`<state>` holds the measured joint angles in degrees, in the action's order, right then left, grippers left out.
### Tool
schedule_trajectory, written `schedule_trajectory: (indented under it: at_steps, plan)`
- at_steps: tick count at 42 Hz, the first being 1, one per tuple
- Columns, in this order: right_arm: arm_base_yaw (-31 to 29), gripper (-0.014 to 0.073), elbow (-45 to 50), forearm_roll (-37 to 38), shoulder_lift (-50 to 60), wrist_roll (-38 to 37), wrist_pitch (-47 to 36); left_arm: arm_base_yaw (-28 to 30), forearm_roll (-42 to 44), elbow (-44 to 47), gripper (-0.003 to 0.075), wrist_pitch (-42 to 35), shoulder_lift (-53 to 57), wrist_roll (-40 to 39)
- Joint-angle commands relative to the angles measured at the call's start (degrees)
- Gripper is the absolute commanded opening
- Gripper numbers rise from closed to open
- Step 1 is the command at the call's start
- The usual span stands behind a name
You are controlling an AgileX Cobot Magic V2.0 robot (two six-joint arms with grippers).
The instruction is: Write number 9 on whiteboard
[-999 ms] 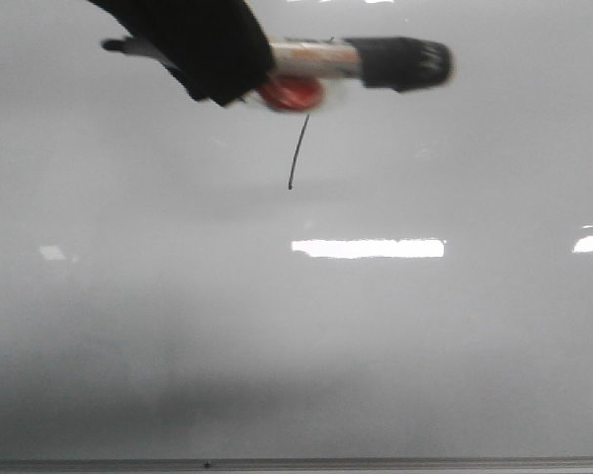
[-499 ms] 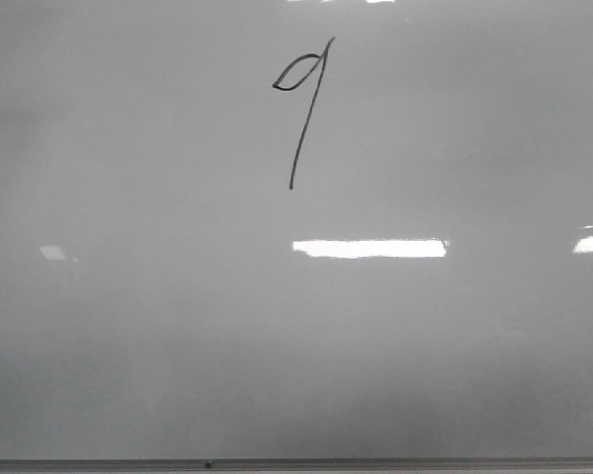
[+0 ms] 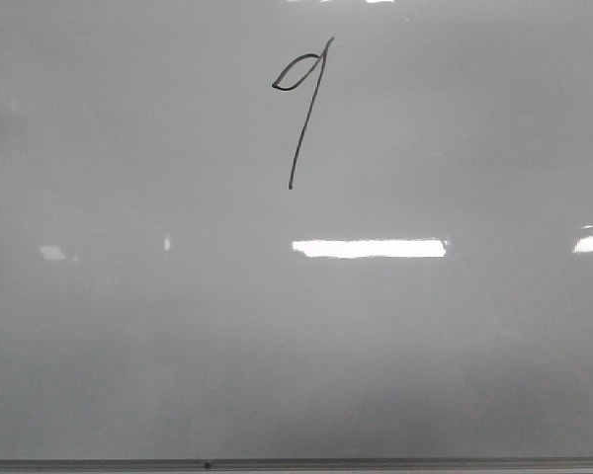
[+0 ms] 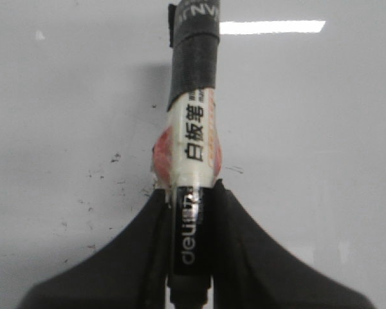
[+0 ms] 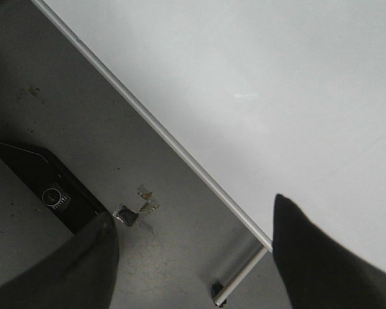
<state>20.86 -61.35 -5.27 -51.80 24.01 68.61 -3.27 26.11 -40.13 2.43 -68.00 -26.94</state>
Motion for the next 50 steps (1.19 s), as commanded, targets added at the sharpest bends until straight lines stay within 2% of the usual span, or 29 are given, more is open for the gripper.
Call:
schedule_trajectory:
  at_steps: [1, 9, 12, 20, 28, 35, 39, 50]
  plan:
    - [-0.4, 0.0528, -1.8, 0.1, 0.6, -0.2, -2.2, 0.7, 0.0, -1.6, 0.0050, -8.9, -3.0, -0.7]
    - [-0.4, 0.0528, -1.7, 0.1, 0.5, -0.2, -2.2, 0.7, 0.0, -1.8, 0.0066, -15.5, -10.7, -0.7]
    - [-0.4, 0.0528, -1.7, 0.1, 0.5, -0.2, -2.2, 0.7, -0.2, -2.4, 0.0103, -16.3, -12.8, -0.7]
    - [-0.4, 0.0528, -1.7, 0.0, 0.5, -0.2, -2.2, 0.7, -0.1, -4.0, 0.0260, -16.1, -16.1, -0.7]
    - [-0.4, 0.0528, -1.7, -0.1, 0.5, -2.1, -2.4, 0.7, -0.1, -4.0, 0.0334, -14.7, -16.0, -0.7]
    - [-0.4, 0.0528, -1.6, 5.3, 1.4, -13.0, -2.2, 0.7, -0.1, -4.0, 0.0333, -5.8, -11.8, -0.6]
    - [-0.4, 0.0528, -0.8, 7.9, 3.8, -21.5, -2.6, -1.5, -0.1, -4.0, 0.0333, 4.7, -5.3, 0.0]
    - [-0.4, 0.0528, 4.8, 7.9, 14.2, -23.1, -7.6, -13.1, -0.6, -4.0, 0.0329, 24.8, 11.5, 2.7]
